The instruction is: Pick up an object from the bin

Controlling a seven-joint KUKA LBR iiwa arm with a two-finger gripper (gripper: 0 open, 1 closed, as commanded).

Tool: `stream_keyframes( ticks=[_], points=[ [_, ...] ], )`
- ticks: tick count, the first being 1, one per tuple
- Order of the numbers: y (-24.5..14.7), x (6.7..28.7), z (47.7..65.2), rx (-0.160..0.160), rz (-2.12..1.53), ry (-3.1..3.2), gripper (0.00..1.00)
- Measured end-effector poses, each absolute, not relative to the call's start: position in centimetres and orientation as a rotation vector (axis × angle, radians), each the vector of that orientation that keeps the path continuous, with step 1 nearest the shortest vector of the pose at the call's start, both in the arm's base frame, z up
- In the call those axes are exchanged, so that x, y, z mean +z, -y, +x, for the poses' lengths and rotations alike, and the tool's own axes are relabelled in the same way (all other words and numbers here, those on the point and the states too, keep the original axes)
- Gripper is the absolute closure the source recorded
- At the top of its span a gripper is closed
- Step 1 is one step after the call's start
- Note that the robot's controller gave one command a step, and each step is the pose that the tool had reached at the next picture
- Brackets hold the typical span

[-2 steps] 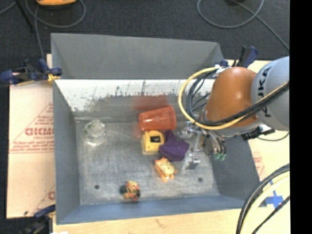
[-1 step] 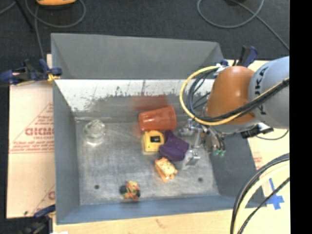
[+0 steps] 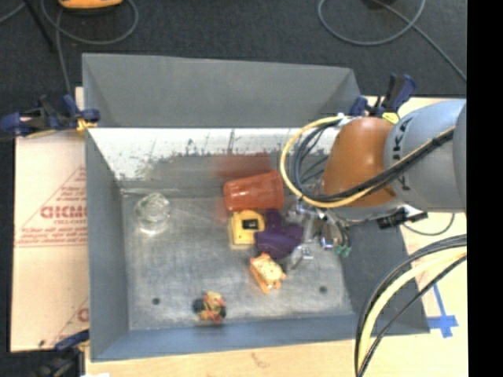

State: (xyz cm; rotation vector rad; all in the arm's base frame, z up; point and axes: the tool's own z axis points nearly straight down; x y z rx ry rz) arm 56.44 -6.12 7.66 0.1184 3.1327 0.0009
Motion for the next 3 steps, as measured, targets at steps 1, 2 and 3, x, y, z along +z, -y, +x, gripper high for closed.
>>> stream_keyframes(
  ticks=[1,2,3],
  points=[
    [6.67,8.01,56.34,0.007,0.333,-3.131,1.00],
    [6.68,8.01,56.35,0.007,0.332,-3.130,1.00],
    [6.66,8.27,56.24,0.006,0.332,-3.131,1.00]
  ],
)
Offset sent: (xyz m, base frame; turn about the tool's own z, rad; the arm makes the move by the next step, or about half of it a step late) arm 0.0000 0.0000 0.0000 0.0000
